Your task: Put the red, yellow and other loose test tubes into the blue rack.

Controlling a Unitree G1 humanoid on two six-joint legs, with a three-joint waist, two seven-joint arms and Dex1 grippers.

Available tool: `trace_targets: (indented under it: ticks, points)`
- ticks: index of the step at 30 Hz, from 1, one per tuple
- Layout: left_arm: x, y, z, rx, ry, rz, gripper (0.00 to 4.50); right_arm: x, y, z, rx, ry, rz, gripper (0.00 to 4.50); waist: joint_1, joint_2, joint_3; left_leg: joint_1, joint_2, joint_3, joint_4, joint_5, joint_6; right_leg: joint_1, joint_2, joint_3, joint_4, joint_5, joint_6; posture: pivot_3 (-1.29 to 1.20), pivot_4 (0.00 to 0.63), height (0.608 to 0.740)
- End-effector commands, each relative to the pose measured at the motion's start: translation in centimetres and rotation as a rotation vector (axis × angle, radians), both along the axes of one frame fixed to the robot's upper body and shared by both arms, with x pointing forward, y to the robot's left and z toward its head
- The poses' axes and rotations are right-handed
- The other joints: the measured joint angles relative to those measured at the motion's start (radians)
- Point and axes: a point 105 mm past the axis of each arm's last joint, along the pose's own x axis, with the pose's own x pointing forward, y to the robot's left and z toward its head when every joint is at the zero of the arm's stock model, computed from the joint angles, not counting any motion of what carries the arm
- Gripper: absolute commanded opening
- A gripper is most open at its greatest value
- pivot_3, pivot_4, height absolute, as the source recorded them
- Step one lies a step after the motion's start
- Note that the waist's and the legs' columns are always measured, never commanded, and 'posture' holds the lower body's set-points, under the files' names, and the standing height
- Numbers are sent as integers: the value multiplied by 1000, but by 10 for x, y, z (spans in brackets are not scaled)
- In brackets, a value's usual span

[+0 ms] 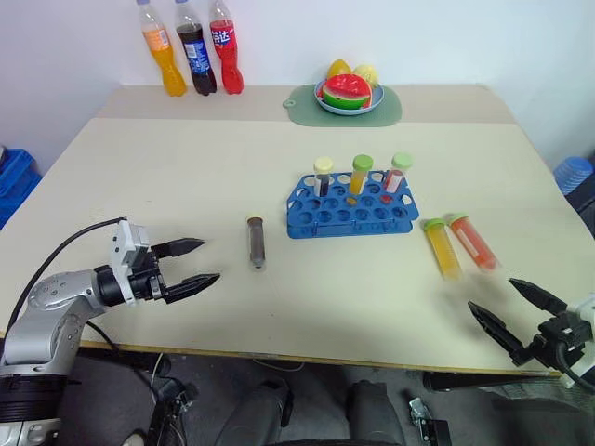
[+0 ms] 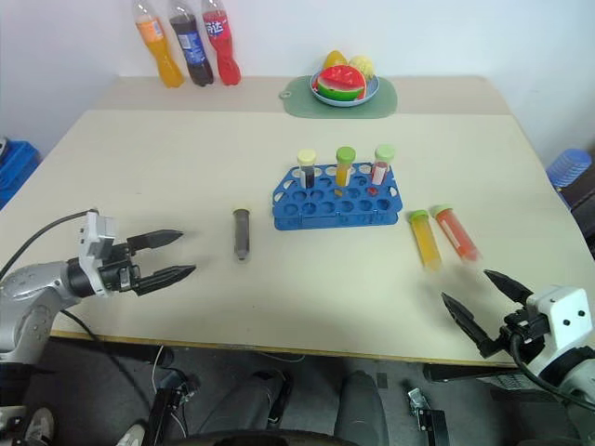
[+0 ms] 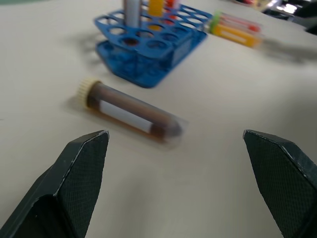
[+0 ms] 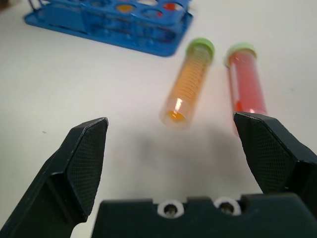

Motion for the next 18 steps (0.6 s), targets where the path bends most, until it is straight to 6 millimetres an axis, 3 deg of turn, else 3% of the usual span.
trace_targets:
  ticks: [1,11,18]
  points:
    - [-1,-4,6,4,-13,-23,4482,4,-3,12,-30,-38,11,4500,1,0,0,0,2,2,0,-1,0,0,2,2,-1,0,-1,0,150,740]
    - [3,-26,19,-43,-69,-80,4482,24,1,20,-33,-76,35,4500,1,0,1,0,9,5,0,-4,-3,-3,9,5,-1,2,-3,0,150,740]
    - [0,-52,25,-41,-101,-182,4482,57,-8,31,-115,31,-38,4500,2,0,1,-1,9,8,1,-4,-3,-6,10,8,-1,3,-4,0,150,740]
